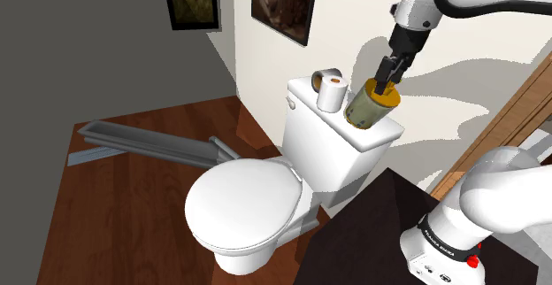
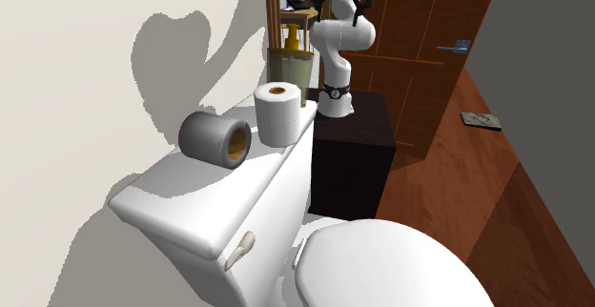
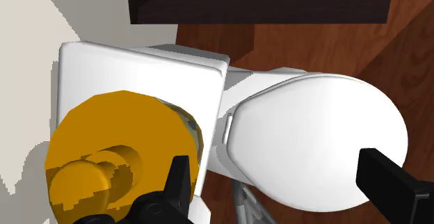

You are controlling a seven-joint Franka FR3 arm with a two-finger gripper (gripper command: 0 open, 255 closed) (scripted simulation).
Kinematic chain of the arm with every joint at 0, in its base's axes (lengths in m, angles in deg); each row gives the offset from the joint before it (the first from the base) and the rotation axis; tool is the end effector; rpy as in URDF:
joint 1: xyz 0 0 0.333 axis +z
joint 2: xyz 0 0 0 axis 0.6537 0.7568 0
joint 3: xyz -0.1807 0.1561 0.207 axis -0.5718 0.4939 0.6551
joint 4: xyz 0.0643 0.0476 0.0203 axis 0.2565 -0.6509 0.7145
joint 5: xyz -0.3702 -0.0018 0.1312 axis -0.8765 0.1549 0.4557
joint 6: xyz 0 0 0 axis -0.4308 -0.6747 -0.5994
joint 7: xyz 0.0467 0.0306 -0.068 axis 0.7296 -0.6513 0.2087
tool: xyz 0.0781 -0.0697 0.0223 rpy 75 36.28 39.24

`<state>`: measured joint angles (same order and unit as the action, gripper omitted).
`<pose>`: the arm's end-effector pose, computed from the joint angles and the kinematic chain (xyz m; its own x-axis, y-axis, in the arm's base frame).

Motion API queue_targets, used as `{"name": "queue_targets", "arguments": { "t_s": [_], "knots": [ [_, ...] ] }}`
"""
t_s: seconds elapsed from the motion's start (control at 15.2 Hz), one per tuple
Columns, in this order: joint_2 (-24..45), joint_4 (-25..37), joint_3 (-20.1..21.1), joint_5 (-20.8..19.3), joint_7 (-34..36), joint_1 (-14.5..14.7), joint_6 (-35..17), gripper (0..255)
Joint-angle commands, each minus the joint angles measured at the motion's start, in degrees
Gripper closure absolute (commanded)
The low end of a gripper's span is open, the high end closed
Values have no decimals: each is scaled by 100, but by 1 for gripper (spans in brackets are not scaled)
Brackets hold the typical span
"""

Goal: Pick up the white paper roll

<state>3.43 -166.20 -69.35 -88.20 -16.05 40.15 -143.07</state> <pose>0.3089 0.0011 0.5793 0.9992 0.0323 0.0243 0.0300 -0.9955 0.0897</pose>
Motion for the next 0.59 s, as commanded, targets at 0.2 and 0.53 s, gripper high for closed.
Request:
{"name": "queue_targets", "arguments": {
  "t_s": [0.2,0.53],
  "knots": [
    [599,73,350,-501,235,-130,-491,0],
    [1683,356,931,-1525,813,-460,-1123,0]
  ]
}}
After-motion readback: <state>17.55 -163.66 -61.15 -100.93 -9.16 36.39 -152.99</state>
